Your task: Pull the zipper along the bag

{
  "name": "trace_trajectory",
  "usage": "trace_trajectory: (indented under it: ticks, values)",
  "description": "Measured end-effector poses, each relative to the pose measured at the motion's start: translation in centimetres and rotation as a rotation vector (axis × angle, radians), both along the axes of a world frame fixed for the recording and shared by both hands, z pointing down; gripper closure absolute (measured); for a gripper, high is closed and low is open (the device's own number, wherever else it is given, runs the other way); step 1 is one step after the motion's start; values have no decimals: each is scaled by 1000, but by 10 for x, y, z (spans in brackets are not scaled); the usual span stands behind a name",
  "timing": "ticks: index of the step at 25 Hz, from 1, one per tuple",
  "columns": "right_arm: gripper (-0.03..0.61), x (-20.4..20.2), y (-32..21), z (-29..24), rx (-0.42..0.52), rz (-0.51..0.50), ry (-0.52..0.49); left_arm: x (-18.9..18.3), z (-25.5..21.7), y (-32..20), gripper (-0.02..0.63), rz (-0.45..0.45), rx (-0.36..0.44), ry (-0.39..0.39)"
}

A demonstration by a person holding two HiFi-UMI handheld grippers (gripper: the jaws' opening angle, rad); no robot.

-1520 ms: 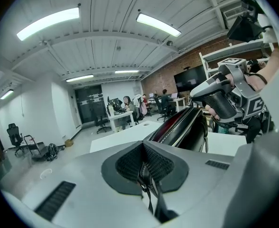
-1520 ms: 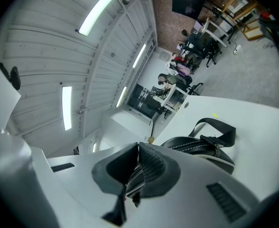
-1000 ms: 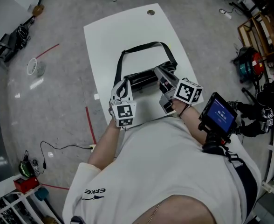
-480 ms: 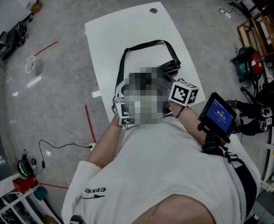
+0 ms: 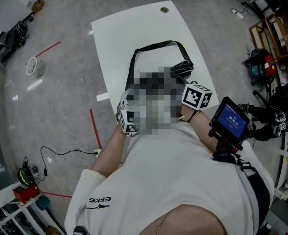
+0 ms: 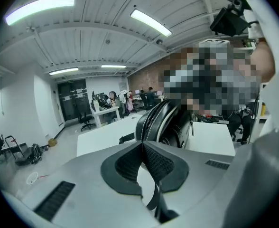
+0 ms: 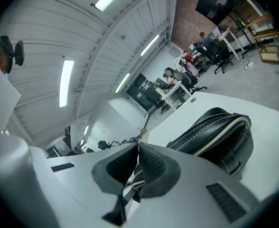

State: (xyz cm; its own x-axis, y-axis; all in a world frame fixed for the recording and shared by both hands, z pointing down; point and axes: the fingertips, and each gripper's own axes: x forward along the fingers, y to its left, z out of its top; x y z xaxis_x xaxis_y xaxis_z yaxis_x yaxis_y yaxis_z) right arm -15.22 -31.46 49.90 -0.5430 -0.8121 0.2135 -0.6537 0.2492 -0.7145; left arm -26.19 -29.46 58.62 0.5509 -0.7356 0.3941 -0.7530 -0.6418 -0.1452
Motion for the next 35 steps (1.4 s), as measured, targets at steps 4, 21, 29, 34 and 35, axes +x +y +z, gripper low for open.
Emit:
trace_trajectory:
  ticks: [4, 21, 29, 34, 35]
  values:
    - [567, 1, 0, 0, 0, 8, 15, 13, 5, 1, 611, 39, 2, -8]
    - [565, -11, 4, 3, 5, -26, 105, 39, 4, 2, 611, 84, -1, 16]
    - [561, -21, 4, 3, 23, -61, 196, 43, 3, 1, 611, 88, -4, 30]
    - [560, -30, 6, 5, 27, -92, 247, 46, 1, 2, 611, 100, -1, 33]
    - [558, -30, 7, 6, 27, -97, 258, 48, 1, 3, 611, 102, 0, 34]
